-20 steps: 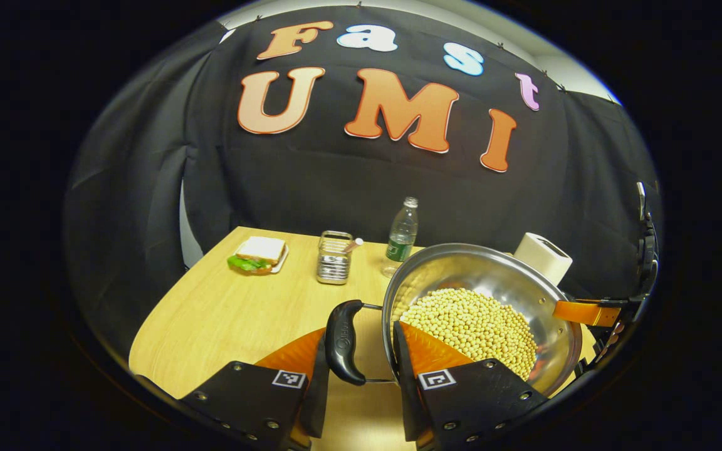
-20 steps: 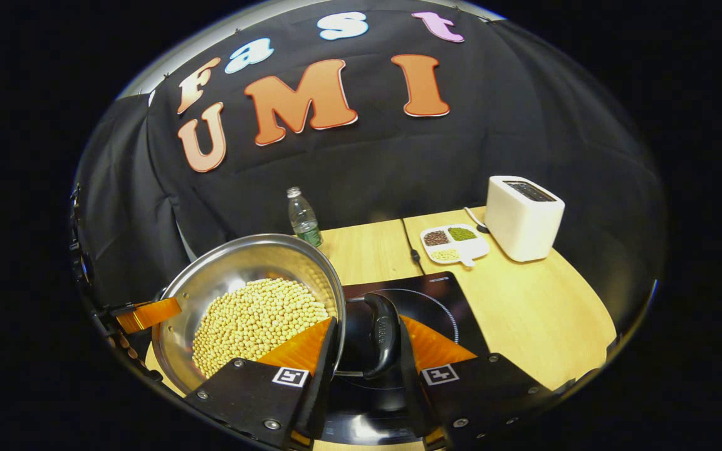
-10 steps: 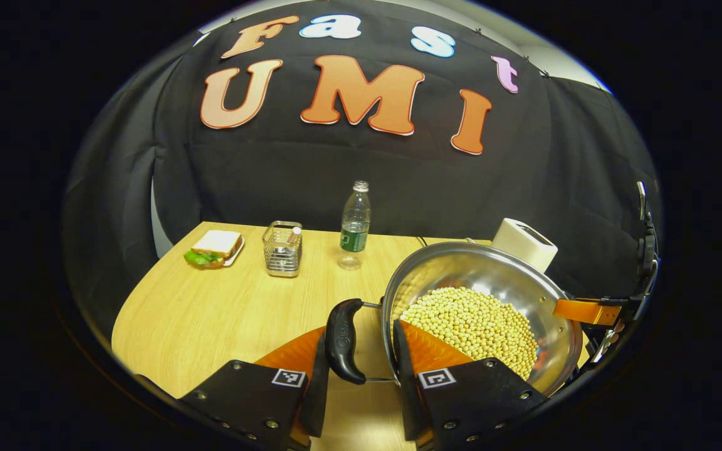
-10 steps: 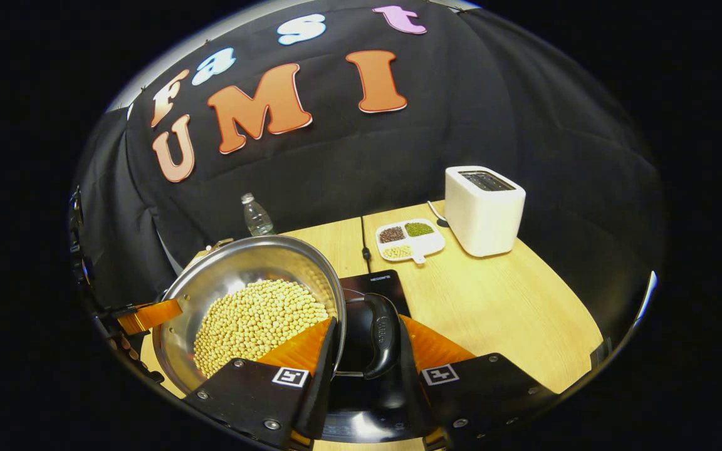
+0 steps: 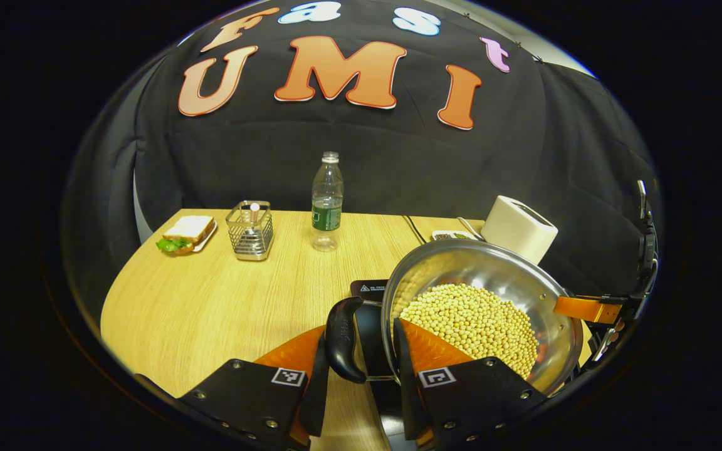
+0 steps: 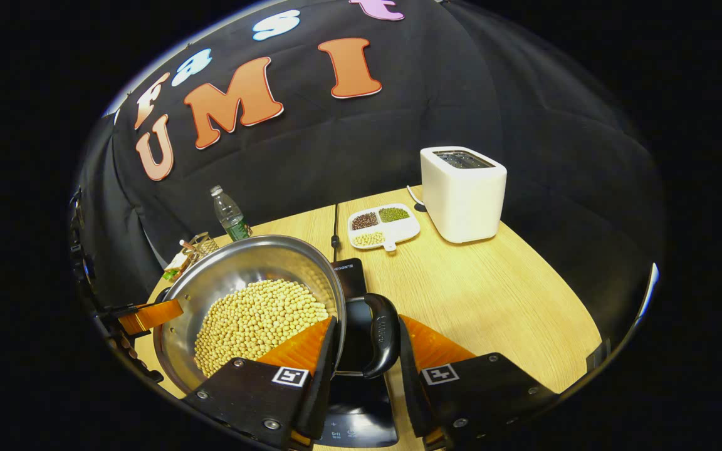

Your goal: First push the handle of the pot to place it horizontally, then grasp the pot with both hands and set it on the induction cooktop.

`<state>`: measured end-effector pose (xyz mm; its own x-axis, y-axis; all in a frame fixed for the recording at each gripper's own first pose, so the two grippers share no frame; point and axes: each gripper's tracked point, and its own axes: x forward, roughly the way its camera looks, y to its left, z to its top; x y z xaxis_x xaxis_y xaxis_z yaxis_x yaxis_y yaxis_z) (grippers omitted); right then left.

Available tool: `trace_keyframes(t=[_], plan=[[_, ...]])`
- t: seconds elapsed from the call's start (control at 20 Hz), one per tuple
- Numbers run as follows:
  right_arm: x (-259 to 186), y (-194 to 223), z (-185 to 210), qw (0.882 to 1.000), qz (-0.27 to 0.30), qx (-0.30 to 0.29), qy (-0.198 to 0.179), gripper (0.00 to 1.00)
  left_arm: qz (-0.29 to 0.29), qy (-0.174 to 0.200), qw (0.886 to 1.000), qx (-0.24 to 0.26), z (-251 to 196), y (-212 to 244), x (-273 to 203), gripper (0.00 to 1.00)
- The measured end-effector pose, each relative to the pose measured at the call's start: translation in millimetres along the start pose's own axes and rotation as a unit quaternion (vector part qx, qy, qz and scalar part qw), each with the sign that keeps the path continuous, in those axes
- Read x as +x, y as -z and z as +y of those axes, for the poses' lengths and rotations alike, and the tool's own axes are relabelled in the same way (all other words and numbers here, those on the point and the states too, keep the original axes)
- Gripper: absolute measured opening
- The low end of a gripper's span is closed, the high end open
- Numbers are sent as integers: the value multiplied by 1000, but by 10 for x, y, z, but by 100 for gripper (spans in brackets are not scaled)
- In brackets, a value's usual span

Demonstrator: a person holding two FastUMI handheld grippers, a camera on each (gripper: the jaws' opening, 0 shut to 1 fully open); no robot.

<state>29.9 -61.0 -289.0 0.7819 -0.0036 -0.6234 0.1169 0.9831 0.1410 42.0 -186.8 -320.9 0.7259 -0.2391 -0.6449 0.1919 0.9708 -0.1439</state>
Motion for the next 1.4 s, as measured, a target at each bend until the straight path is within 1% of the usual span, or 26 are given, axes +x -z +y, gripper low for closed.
trace_keyframes(t=[0.35,0.4,0.45,0.5,0.55,0.6,0.65,0.7,0.75,0.8,0.85,0.9,1.05,1.15,1.25,1.35,1.4], plan=[[66,65,37,1000,16,-2,-5,52,16,-2,1000,-14,103,138,133,50],[82,59,49,1000,16,1,-10,48,20,-1,1000,-13,110,153,138,51],[85,54,56,1000,17,1,-16,52,23,2,1000,-8,108,157,110,52],[95,53,45,1000,18,-3,-20,54,9,4,1000,0,108,70,69,53],[70,16,29,1000,11,-12,-17,55,-12,0,1000,9,130,-73,-10,59],[38,-53,-22,1000,-1,-24,-6,61,-30,1,999,14,128,-204,-107,64],[-7,-170,-52,999,-20,-40,0,58,-44,1,999,17,151,-311,-200,75],[-107,-305,-64,998,-41,-53,5,69,-55,4,998,16,192,-395,-271,87],[-218,-457,-52,996,-62,-63,10,81,-68,-2,998,15,273,-505,-369,95],[-366,-587,2,994,-79,-67,12,94,-83,-12,996,18,368,-621,-476,95],[-508,-717,40,993,-95,-67,10,95,-102,-23,994,23,477,-748,-586,94],[-631,-859,66,991,-112,-67,9,94,-119,-34,992,29,580,-866,-704,94],[-1004,-1248,42,984,-164,-69,21,94,-159,-59,985,44,895,-1144,-1092,94],[-1259,-1451,43,979,-191,-62,22,94,-187,-72,979,38,1104,-1315,-1479,94],[-1524,-1606,50,975,-215,-53,13,95,-226,-94,969,36,1365,-1517,-1856,93],[-1749,-1747,3,969,-241,-51,14,94,-265,-129,955,38,1654,-1666,-2238,92],[-1854,-1809,-30,966,-251,-52,16,94,-283,-139,948,33,1756,-1740,-2417,93]])
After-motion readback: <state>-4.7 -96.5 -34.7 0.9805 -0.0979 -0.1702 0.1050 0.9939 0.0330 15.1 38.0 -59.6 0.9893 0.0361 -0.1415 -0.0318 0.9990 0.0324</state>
